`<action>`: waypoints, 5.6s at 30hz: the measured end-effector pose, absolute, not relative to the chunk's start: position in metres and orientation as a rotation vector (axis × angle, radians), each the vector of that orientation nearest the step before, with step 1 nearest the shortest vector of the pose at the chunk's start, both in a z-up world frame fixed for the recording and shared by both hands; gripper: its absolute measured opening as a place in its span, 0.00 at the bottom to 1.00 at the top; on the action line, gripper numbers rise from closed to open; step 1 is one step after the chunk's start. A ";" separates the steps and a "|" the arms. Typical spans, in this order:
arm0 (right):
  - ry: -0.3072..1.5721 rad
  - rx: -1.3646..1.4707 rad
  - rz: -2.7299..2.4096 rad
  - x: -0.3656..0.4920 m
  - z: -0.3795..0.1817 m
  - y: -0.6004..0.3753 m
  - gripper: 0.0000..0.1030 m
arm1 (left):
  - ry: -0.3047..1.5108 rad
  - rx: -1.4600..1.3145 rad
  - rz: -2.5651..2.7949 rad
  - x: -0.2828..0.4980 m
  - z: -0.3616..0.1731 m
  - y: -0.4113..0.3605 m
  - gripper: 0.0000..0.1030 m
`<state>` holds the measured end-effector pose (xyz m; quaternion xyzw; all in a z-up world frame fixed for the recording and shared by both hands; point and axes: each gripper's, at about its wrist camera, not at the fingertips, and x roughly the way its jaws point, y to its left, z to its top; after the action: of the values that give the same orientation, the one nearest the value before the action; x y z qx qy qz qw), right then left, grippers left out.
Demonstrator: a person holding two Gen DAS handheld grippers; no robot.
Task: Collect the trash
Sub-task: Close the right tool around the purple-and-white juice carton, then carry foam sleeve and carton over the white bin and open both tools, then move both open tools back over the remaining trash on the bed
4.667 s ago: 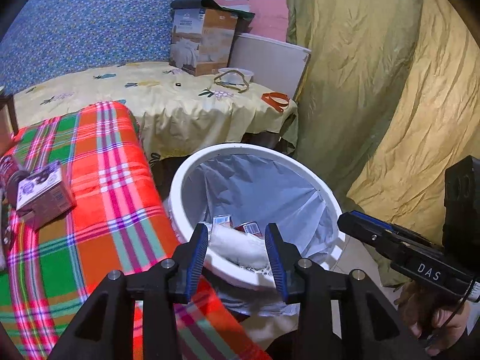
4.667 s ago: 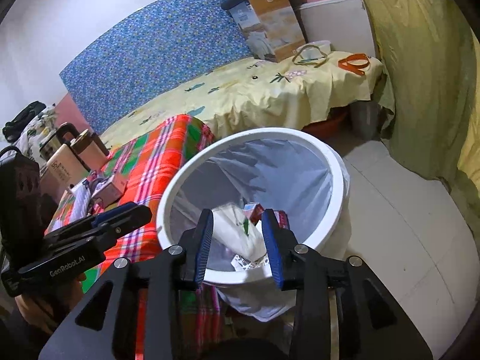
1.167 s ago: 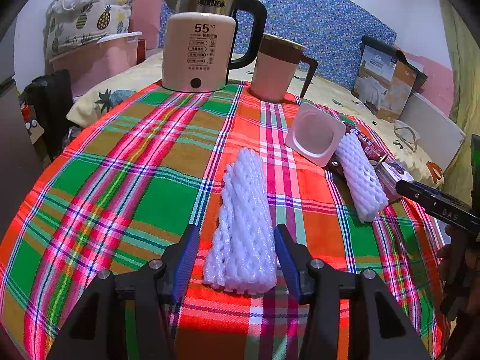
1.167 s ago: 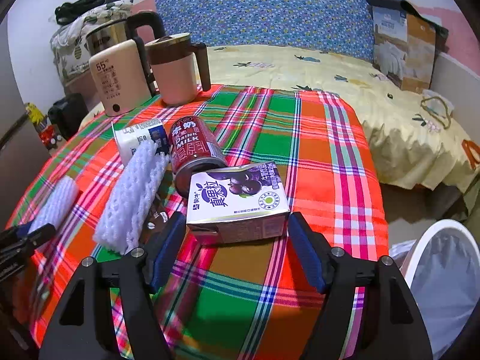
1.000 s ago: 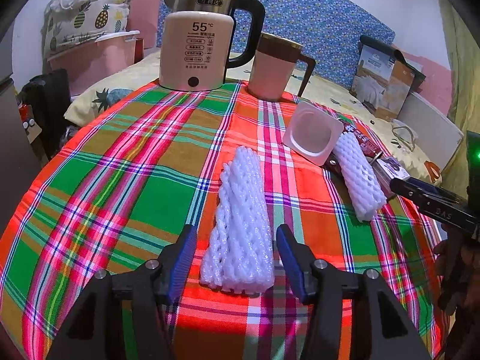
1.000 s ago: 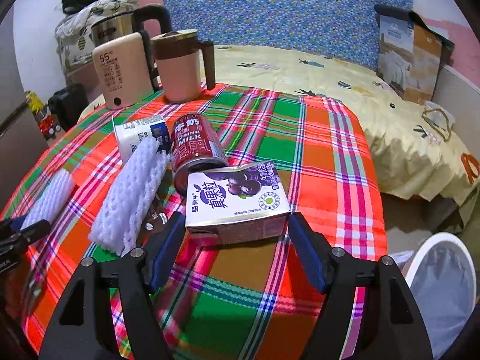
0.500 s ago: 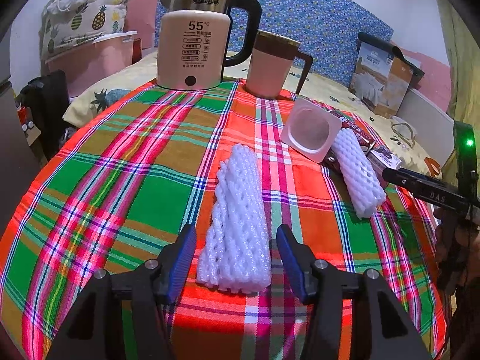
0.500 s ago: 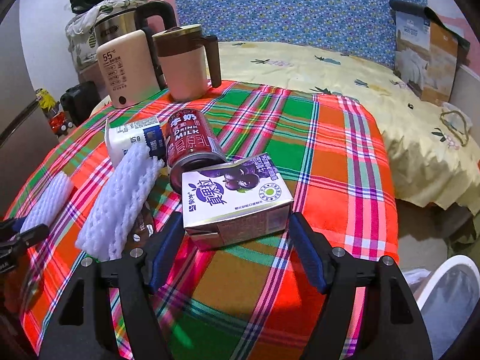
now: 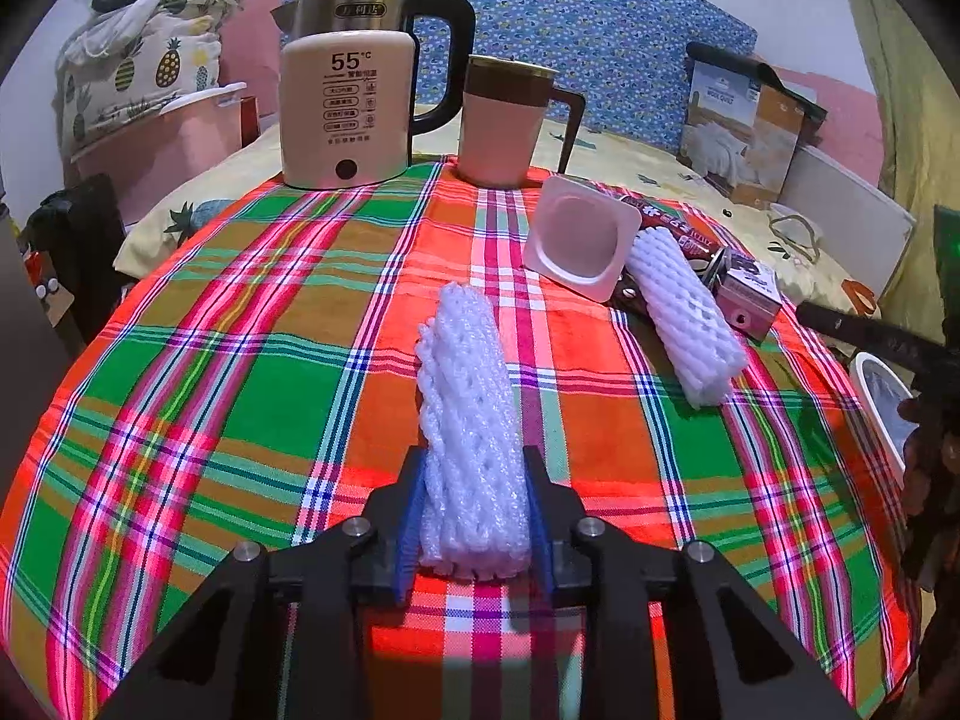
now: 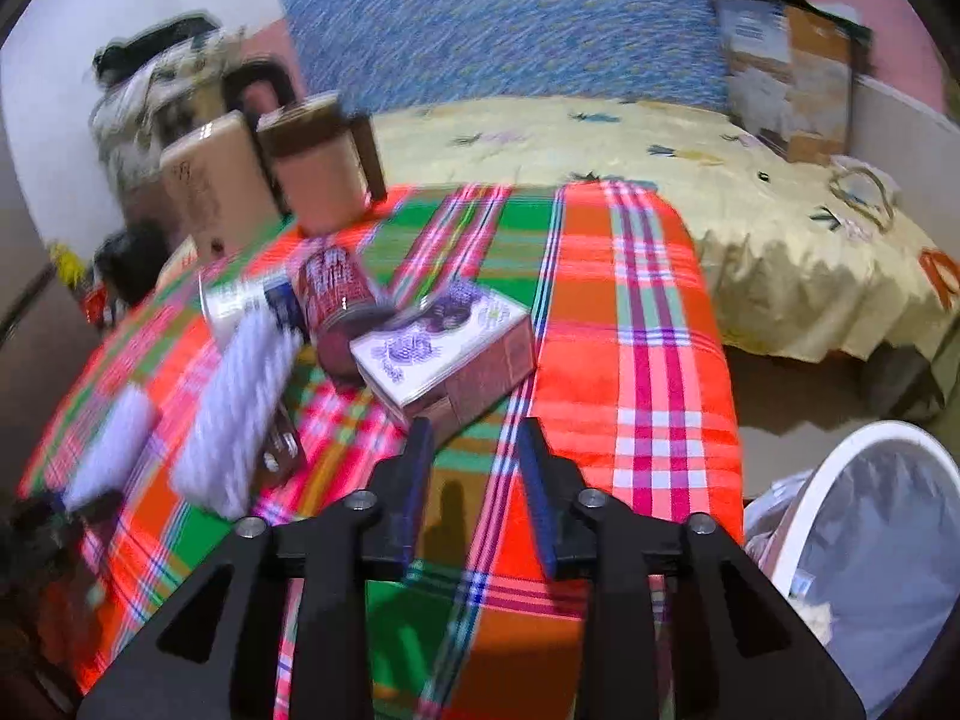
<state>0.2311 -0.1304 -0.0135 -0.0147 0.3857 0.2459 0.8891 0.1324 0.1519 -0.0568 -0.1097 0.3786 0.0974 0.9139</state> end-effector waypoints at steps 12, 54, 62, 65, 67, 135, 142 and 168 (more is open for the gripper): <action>0.840 -0.015 0.325 0.259 -0.031 -0.136 0.73 | 0.772 -0.246 0.187 0.131 -0.057 0.155 0.29; 0.831 0.068 0.367 0.179 -0.019 -0.158 0.55 | 0.740 -0.271 0.139 0.110 -0.051 0.135 0.24; 0.819 0.094 0.411 0.149 -0.011 -0.183 0.55 | 0.725 -0.245 0.090 0.095 -0.034 0.100 0.24; 0.815 0.105 0.413 0.143 -0.011 -0.193 0.55 | 0.725 -0.231 0.057 0.095 -0.029 0.083 0.24; 0.813 0.103 0.412 0.140 -0.010 -0.197 0.55 | 0.724 -0.219 0.036 0.096 -0.026 0.073 0.24; 0.749 0.233 0.215 0.126 -0.007 -0.304 0.64 | 0.748 -0.115 -0.381 0.169 -0.007 -0.108 0.40; 0.734 0.193 0.292 0.122 -0.002 -0.279 0.67 | 0.730 -0.136 -0.313 0.144 -0.008 -0.074 0.40; 0.812 0.106 0.495 0.121 -0.002 -0.203 0.67 | 0.722 -0.239 -0.068 0.107 -0.016 0.031 0.40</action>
<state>0.1208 -0.2030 -0.0016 0.0510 0.3905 0.2381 0.8878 0.1073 0.0306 -0.0160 -0.1166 0.3521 -0.0330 0.9281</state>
